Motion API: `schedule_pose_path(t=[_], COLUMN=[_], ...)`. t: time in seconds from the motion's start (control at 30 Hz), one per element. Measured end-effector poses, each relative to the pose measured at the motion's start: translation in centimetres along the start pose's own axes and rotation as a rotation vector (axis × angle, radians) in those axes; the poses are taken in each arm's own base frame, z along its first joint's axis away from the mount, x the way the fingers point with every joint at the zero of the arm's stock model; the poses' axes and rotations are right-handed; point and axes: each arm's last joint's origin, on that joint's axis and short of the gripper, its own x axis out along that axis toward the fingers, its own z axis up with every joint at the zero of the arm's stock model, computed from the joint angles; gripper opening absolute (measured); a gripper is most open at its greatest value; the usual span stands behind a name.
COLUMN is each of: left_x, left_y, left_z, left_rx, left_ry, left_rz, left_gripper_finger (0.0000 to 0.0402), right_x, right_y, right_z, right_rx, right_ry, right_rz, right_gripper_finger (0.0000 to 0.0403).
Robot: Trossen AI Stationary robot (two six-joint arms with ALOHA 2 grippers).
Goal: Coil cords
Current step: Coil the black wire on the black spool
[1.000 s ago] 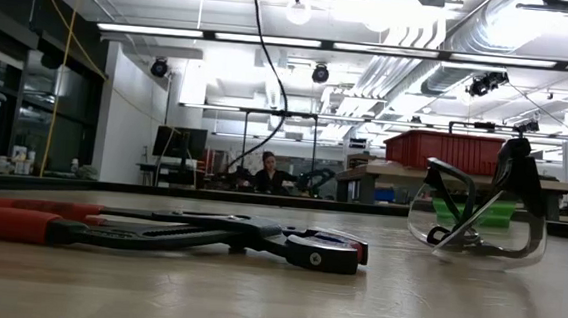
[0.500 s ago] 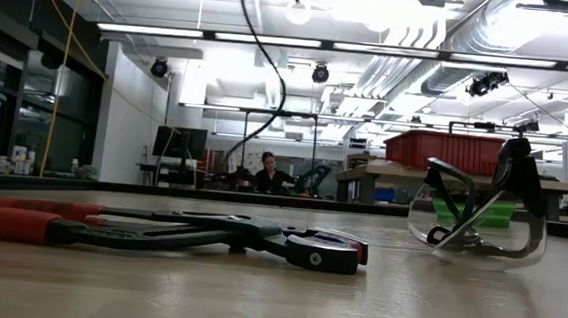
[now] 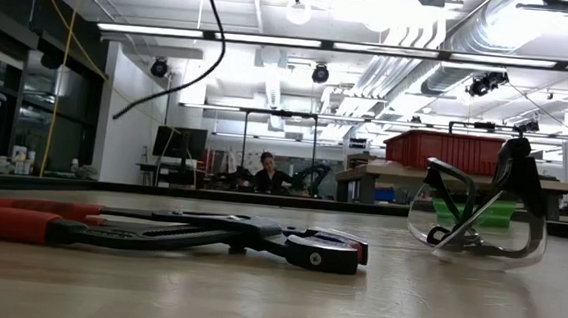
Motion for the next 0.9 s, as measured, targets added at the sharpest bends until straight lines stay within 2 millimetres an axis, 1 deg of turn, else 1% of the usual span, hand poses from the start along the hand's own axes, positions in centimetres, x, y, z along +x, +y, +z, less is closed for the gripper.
schedule_pose_path(t=[0.17, 0.43, 0.6, 0.73, 0.9], left_x=[0.0, -0.1, -0.4, -1.7, -3.6], left_y=[-0.3, -0.3, -0.4, -0.4, -0.7], left_z=[-0.7, -2.2, -2.9, -2.8, -2.3], left_rx=[-0.07, -0.138, -0.161, -0.146, -0.076], left_ry=[0.026, 0.094, 0.136, 0.174, 0.198], left_rz=[-0.009, 0.038, 0.078, 0.149, 0.223], left_gripper_finger=[0.0, 0.0, 0.0, 0.0, 0.0], right_x=[0.2, 0.5, 0.5, 0.6, 0.5], right_y=[-0.4, -1.3, -2.0, -2.5, -3.1], right_z=[-0.3, 0.0, -0.1, -0.3, -0.6], right_rx=[-0.002, -0.005, -0.056, -0.111, -0.18], right_ry=[0.0, -0.061, -0.06, -0.042, 0.001], right_rz=[-0.013, -0.039, -0.054, -0.066, -0.079], right_gripper_finger=[0.0, 0.0, 0.0, 0.0, 0.0])
